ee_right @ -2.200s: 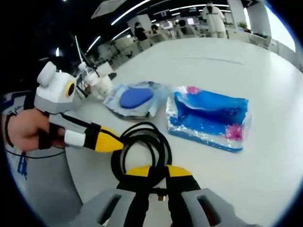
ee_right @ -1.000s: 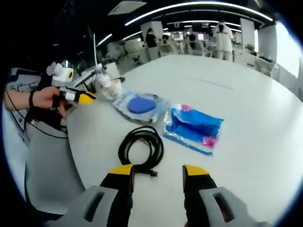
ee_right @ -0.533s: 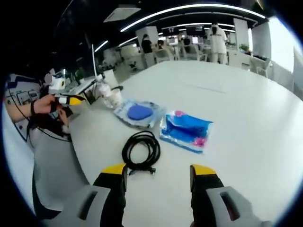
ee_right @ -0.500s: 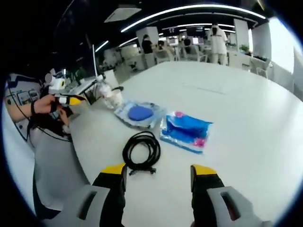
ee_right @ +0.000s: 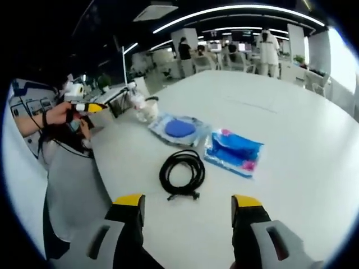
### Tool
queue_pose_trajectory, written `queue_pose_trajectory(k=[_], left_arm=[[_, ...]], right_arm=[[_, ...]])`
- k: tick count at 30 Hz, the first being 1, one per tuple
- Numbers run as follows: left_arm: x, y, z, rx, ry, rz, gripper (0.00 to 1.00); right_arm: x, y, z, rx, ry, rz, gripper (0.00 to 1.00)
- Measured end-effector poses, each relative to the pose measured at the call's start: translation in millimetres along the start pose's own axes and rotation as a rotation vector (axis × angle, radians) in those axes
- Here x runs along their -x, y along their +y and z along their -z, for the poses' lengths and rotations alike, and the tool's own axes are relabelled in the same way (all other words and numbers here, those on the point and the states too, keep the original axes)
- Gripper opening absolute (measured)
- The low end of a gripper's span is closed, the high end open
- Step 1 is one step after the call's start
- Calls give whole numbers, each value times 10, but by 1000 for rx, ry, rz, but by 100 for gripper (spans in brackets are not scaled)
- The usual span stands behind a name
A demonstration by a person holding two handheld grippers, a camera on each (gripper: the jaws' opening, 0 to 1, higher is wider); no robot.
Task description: Arrange the tabletop items into an orderly group along one side of the table until the central work area is clear of visible clutter.
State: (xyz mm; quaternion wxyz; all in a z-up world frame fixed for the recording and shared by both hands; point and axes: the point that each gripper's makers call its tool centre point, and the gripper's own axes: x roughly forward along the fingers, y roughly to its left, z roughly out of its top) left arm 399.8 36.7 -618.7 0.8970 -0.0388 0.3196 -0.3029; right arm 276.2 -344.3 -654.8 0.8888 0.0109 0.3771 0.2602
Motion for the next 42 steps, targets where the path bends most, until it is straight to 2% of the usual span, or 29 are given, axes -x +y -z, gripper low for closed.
queue_pose_trajectory(k=[12, 42], left_arm=[[13, -127, 24, 6, -10, 13, 62], [35, -187, 89, 26, -8, 22, 62]], right_arm=[[-28, 59, -33, -8, -9, -11, 67], [-31, 96, 58, -49, -2, -12, 65]])
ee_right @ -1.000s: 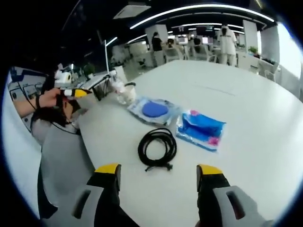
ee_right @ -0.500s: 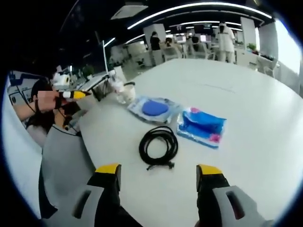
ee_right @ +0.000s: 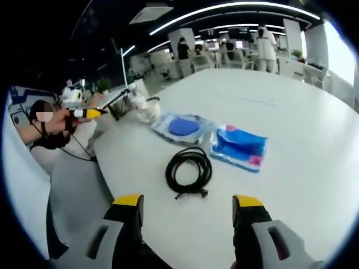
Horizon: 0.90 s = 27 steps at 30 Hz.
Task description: Arrange the tabletop items into an orderly group along one side of the table until the central work area is clear of visible clutter.
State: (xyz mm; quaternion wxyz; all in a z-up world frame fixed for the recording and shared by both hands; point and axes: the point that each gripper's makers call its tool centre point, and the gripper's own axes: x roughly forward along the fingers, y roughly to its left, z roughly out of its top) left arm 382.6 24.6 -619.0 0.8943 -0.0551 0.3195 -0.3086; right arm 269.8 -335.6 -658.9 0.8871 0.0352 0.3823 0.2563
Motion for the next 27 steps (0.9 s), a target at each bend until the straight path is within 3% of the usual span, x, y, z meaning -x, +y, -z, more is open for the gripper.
queue_pose_trajectory(k=[27], left_arm=[[-33, 11, 26, -6, 11, 6, 63]], right_arm=[[41, -49, 85, -33, 1, 15, 64]])
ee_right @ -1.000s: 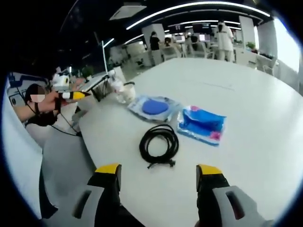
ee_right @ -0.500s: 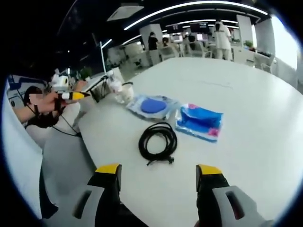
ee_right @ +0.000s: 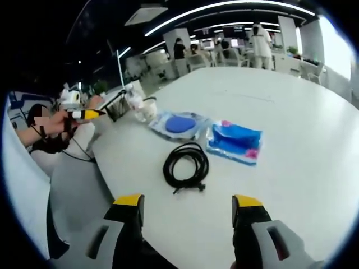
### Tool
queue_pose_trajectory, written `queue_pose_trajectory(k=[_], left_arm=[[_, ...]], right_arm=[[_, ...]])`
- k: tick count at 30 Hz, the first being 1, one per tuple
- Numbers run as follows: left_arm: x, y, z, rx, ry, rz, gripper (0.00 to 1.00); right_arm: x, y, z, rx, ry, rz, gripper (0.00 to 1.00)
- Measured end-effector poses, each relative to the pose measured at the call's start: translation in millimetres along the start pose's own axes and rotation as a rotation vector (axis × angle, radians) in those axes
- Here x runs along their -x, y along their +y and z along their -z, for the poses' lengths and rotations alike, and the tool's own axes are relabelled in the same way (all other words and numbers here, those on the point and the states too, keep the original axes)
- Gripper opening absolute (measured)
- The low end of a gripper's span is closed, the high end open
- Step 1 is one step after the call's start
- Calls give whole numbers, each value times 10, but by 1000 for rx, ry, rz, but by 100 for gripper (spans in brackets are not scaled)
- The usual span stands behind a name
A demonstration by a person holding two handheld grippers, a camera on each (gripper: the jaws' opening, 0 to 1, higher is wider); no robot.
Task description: Arrange the tabletop items into an orderly group along one side of the table until the central work area is clear of visible clutter.
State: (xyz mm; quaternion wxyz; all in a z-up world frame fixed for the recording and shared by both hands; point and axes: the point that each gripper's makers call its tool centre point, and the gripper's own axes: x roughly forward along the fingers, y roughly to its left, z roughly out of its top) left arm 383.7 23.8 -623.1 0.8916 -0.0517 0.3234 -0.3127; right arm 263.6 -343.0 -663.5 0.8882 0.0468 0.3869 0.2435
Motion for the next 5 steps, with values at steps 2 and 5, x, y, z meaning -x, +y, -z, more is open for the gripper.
queue_pose_trajectory(k=[2, 5], left_arm=[[7, -4, -7, -2, 0, -1, 63], [9, -8, -15, -2, -2, -1, 63]], right_arm=[[3, -10, -4, 0, -1, 2, 64], [9, -22, -10, -4, -3, 3, 64]])
